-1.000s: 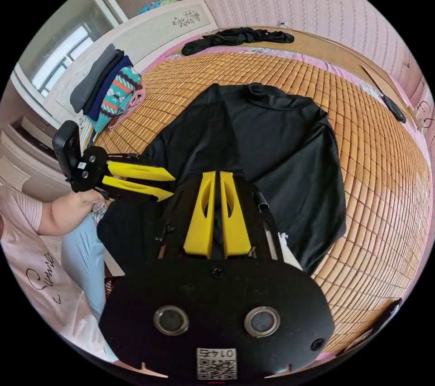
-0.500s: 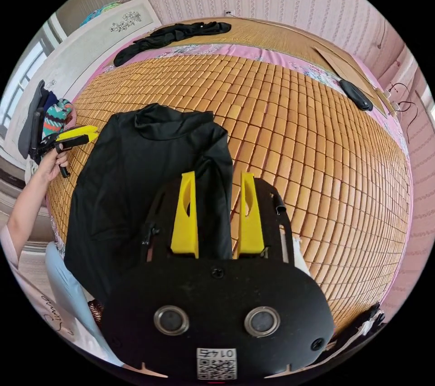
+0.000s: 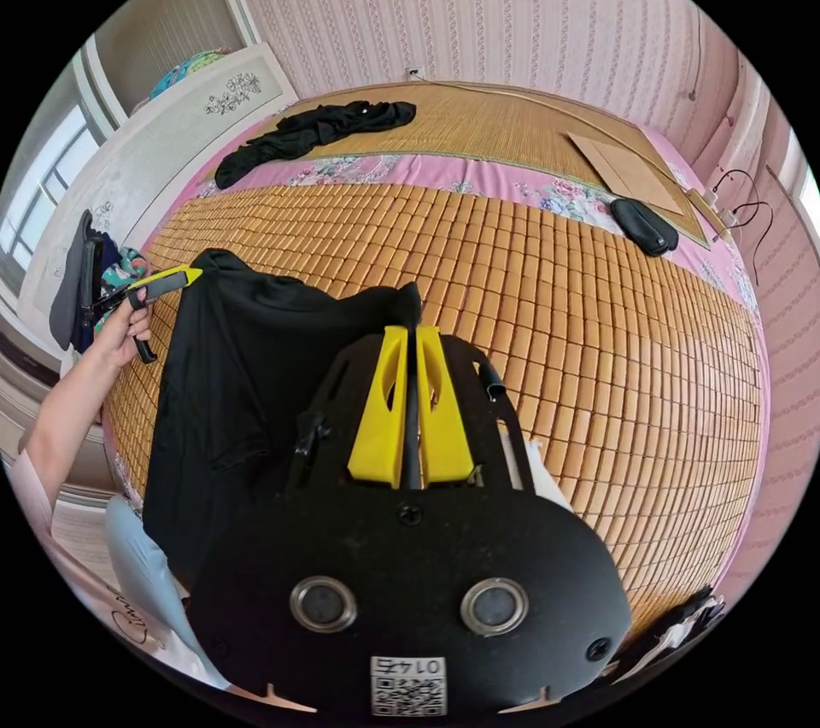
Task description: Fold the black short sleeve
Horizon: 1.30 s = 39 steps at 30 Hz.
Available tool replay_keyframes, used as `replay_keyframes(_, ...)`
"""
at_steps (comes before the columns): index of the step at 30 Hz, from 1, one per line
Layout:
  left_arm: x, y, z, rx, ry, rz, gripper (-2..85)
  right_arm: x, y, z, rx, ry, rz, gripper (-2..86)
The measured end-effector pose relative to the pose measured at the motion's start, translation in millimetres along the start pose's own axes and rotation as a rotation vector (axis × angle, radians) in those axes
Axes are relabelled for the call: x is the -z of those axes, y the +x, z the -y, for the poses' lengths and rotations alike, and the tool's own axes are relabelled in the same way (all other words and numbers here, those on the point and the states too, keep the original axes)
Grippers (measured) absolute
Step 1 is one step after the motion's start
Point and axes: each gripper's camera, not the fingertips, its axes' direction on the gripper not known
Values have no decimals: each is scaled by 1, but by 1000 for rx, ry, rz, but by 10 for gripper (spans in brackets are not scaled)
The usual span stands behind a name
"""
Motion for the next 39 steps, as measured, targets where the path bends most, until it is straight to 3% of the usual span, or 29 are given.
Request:
replay_keyframes(4,31,16,8,-55,65,21,-10,42,-6,6,-3,76,6,5)
replay_keyframes(10,90,38,-47,-217,14,-150,-9,104,-39,-81,115,94,108,6)
replay_keyframes(17,166,67,-203,-280,-70,-187,-9,172,-62,-272,81,118,278,6)
replay_keyframes(21,157,83,-298,-224,-163,-112,-9,134,-78,-360,-20,-64,252,6)
replay_keyframes(26,149,101,-339,-214,-224,-10,-8,133,-87,-384,-65,-119,181,6)
replay_keyframes(30,174,103,-339,-121,-175,-87,-7,150,-89,-394,-76,-88,209,5)
replay_keyframes(35,167,93,-367,16,-287,26,-7,119,-85,-412,-132,-259,157,3)
replay_keyframes(39,194,115,-369,-43,-220,77,-2,133,-97,-414,-114,-190,126,5)
